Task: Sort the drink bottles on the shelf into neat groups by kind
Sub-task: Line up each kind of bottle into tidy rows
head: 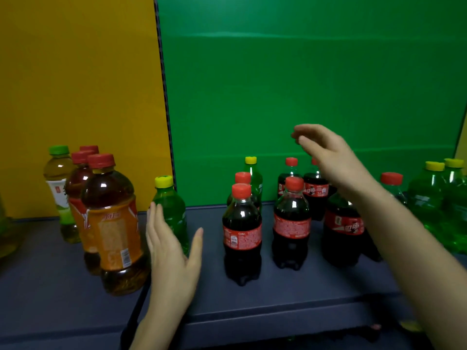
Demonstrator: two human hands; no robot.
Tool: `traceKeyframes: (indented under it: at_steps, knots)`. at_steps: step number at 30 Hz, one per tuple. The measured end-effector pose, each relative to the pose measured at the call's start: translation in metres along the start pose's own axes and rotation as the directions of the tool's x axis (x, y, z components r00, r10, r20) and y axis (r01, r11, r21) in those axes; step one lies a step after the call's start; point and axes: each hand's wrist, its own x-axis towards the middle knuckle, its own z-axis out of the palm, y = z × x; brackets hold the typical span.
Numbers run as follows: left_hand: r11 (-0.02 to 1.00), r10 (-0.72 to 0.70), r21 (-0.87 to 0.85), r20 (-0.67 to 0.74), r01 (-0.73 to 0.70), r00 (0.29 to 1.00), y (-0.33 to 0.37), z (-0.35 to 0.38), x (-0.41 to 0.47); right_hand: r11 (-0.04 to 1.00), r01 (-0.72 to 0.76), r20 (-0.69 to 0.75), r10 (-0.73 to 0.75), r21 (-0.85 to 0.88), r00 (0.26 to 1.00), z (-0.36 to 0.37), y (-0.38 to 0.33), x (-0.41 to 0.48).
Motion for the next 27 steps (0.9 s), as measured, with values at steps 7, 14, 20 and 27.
traceKeyframes:
  at_steps: [7,14,20,27]
  knots:
    - [0.984,-0.176,0.024,0.011,0.176,0.984,-0.010,0.007,0.030,0.927,-0.181,0.378,0.304,-0.328,0.874,0.027,0.026,0.077]
    - [0.943,-0.331,0.016,0.113,0.332,0.937,-0.016,0.017,0.064,0.793,-0.154,0.463,0.488,-0.590,0.740,0.058,0.055,0.107]
    - [0.924,-0.376,0.013,0.217,0.382,0.901,-0.016,0.026,0.078,0.780,-0.254,0.498,0.576,-0.572,0.648,0.079,0.075,0.116]
    - [0.922,-0.383,0.042,0.243,0.385,0.891,-0.019,0.024,0.082,0.824,-0.299,0.504,0.539,-0.481,0.675,0.096,0.081,0.113]
